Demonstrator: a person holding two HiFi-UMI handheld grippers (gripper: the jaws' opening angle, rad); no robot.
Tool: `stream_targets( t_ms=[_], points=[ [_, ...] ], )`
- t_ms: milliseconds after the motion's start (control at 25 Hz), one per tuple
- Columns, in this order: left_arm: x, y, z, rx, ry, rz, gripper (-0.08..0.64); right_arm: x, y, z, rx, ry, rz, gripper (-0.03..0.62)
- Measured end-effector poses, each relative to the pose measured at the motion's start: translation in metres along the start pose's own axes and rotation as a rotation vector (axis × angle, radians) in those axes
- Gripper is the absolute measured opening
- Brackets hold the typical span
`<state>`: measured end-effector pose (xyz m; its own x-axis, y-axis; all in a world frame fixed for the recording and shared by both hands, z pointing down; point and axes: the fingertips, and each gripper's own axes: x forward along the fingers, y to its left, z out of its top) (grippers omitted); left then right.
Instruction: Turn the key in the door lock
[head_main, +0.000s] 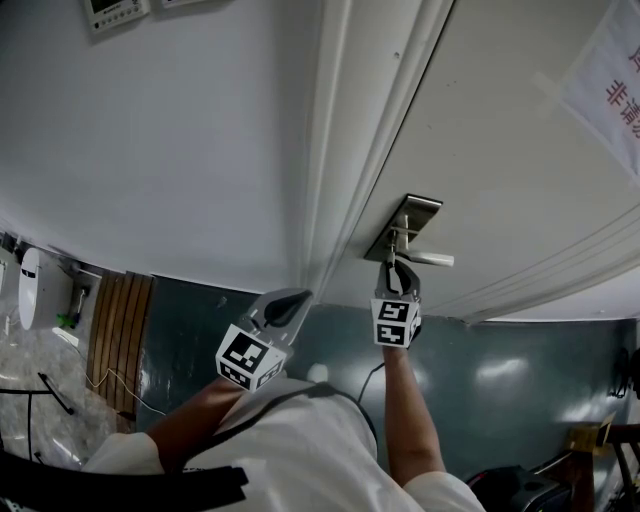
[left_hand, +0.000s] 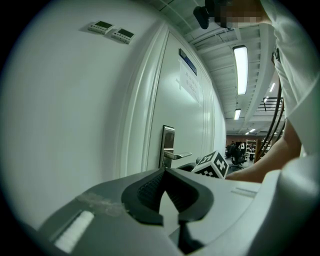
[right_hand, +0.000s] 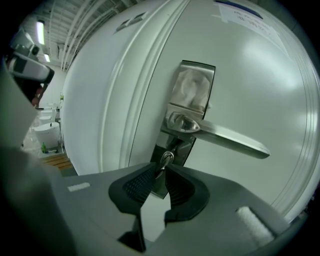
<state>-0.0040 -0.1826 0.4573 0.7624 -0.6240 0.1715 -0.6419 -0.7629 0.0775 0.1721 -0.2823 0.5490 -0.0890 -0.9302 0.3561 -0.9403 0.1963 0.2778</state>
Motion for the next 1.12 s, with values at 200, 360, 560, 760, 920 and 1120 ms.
stream_targets(
  t_ms=[200,360,560,760,920,1120],
  points=[
    [-0.0008,-0.0029,0.0003,0.002,0.000,0.002,0.005,0.0005,0.0001,0.0001,-0.040,0.006,-0.011,0.069],
    [-0.0032,-0.0032,0.0002,0.004,0.001,0.007,0.005,0.0005,0.0013,0.0001,-0.092,0.012,-0.014,0.071],
    [-0.0043,-0.0043,0.0001,0.003,0.001,0.010,0.005,0.0020,0.0024,-0.0024,-0.142,0.024,-0.011,0.072],
    [-0.0053,-0.0058,-0.0008,0.000,0.000,0.010,0.005,0.0021,0.0038,-0.0025,-0.200,0.033,-0.017,0.074],
    [-0.0054,-0.0057,-0.0008,-0.001,-0.003,0.012,0.005,0.0022,0.0051,-0.0019,-0.318,0.049,-0.033,0.067],
    [-0.0055,-0.0074,-0.0022,-0.005,-0.003,0.011,0.005,0.0024,0.0078,-0.0034,-0.476,0.064,-0.025,0.058]
  ],
)
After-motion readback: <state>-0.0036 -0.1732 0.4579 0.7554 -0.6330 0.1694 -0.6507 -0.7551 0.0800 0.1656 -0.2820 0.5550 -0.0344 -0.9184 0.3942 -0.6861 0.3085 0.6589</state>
